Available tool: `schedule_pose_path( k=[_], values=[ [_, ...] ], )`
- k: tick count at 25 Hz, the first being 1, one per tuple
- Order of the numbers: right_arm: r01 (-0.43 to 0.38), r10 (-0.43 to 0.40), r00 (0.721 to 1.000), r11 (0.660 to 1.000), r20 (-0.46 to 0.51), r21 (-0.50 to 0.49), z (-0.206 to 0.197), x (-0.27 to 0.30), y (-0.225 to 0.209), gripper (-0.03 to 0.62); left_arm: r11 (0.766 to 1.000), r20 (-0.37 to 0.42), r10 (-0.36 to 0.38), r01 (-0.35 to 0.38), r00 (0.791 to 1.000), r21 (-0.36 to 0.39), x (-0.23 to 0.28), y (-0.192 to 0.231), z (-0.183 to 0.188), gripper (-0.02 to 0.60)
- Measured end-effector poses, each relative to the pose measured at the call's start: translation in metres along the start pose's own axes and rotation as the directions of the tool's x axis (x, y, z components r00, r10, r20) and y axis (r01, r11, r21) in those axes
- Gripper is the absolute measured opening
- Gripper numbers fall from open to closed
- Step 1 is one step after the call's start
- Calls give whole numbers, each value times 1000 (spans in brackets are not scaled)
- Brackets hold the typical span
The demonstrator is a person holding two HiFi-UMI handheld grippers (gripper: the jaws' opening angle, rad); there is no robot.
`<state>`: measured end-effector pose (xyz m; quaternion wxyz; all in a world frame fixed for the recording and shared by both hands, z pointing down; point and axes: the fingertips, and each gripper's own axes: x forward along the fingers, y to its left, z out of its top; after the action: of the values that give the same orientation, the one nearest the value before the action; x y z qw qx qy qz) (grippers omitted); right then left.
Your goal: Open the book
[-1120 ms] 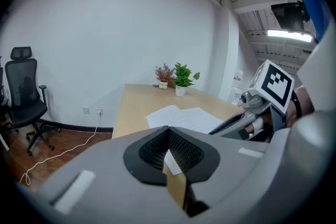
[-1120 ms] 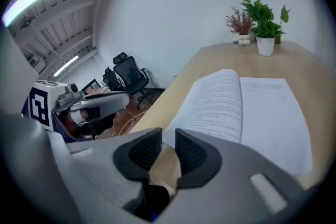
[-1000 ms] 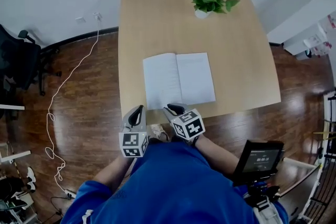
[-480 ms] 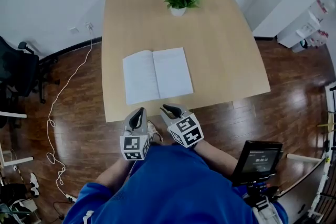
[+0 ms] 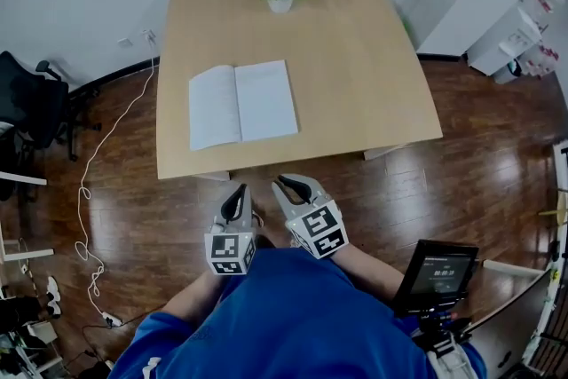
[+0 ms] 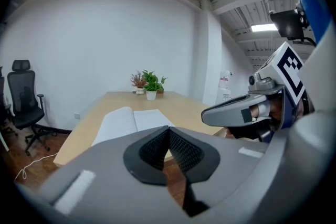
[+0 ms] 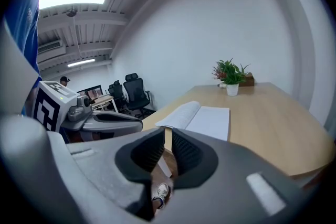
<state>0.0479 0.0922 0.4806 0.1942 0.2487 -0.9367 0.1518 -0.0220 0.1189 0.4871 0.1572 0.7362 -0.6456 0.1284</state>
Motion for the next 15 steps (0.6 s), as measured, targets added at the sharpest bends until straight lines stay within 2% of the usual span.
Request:
schedule_pose_path(
  k=[8,15],
  values=[
    [1,3,998,997,59,-81,-12,-48,16,41,998,24,49,-50,999,40,-36,-35,-8,6],
    [34,-24,995,994,94,-105,-23,-70,54,41,999,62,19,-22,998,42,-69,-38,-16,6]
  ],
)
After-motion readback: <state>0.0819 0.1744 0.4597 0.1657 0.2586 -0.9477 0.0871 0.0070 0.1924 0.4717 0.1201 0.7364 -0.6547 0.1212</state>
